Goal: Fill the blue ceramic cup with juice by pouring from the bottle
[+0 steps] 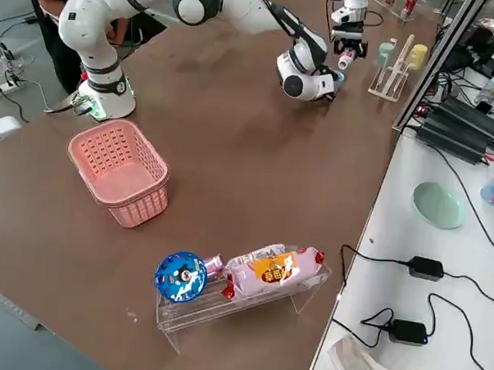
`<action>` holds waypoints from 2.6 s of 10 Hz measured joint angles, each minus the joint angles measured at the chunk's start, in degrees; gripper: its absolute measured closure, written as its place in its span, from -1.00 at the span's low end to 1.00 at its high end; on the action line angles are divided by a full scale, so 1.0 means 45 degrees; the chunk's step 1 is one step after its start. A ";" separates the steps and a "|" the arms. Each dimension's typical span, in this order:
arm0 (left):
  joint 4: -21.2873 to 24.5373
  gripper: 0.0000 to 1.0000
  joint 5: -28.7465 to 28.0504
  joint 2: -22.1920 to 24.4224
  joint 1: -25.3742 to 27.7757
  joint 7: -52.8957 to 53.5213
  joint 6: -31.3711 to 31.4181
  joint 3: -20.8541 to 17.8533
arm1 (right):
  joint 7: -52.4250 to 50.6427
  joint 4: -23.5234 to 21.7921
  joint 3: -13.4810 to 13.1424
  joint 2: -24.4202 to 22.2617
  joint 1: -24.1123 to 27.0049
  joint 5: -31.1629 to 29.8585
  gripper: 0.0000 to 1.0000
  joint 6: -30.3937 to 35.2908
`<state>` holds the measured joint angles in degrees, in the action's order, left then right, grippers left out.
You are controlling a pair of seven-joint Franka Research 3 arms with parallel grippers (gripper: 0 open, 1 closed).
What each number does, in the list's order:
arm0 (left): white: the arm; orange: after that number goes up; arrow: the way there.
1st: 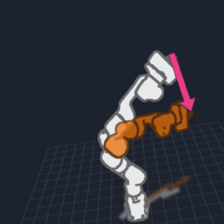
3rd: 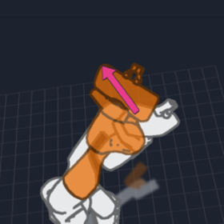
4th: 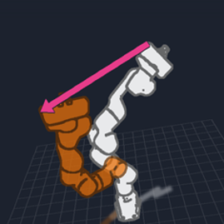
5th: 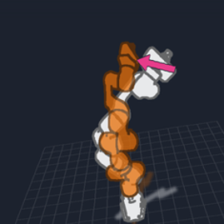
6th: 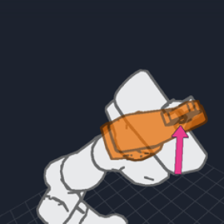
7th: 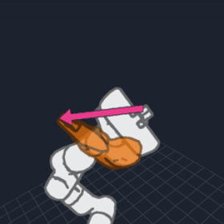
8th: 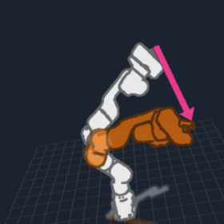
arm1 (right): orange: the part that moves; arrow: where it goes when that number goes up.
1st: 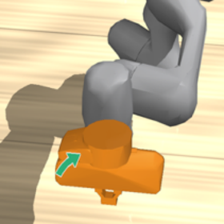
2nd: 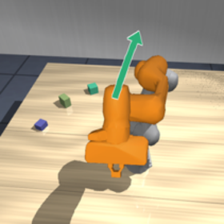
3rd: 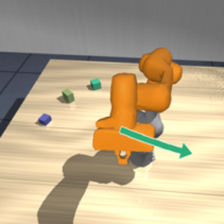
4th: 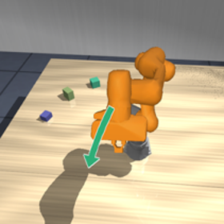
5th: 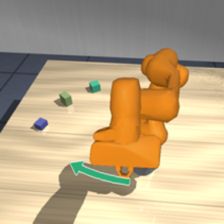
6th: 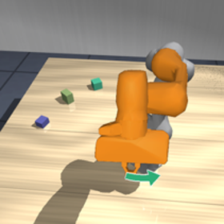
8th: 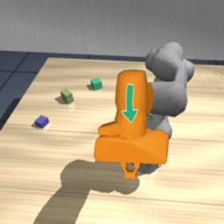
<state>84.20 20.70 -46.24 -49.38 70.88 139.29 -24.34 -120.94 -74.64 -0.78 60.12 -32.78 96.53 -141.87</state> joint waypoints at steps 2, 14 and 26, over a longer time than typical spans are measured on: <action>-0.0114 0.20 -0.0332 -0.0009 -0.0101 -0.0087 0.0000 -0.0069 | 0.0000 0.0000 0.0000 0.0000 0.0000 0.0000 -0.14 0.0000; -0.0279 0.20 0.0139 -0.0106 -0.0200 -0.0343 -0.0256 -0.0267 | 0.0001 0.0000 0.0000 0.0001 0.0000 0.0000 -0.14 0.0000; -0.0690 0.20 0.7828 0.0243 0.1333 0.2341 -0.1078 -0.0465 | 0.0008 0.0001 -0.0003 0.0001 0.0003 0.0004 -0.53 -0.0002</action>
<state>81.10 55.93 -45.14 -43.38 81.41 134.44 -26.43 -120.90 -74.64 -0.80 60.12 -32.77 96.55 -141.87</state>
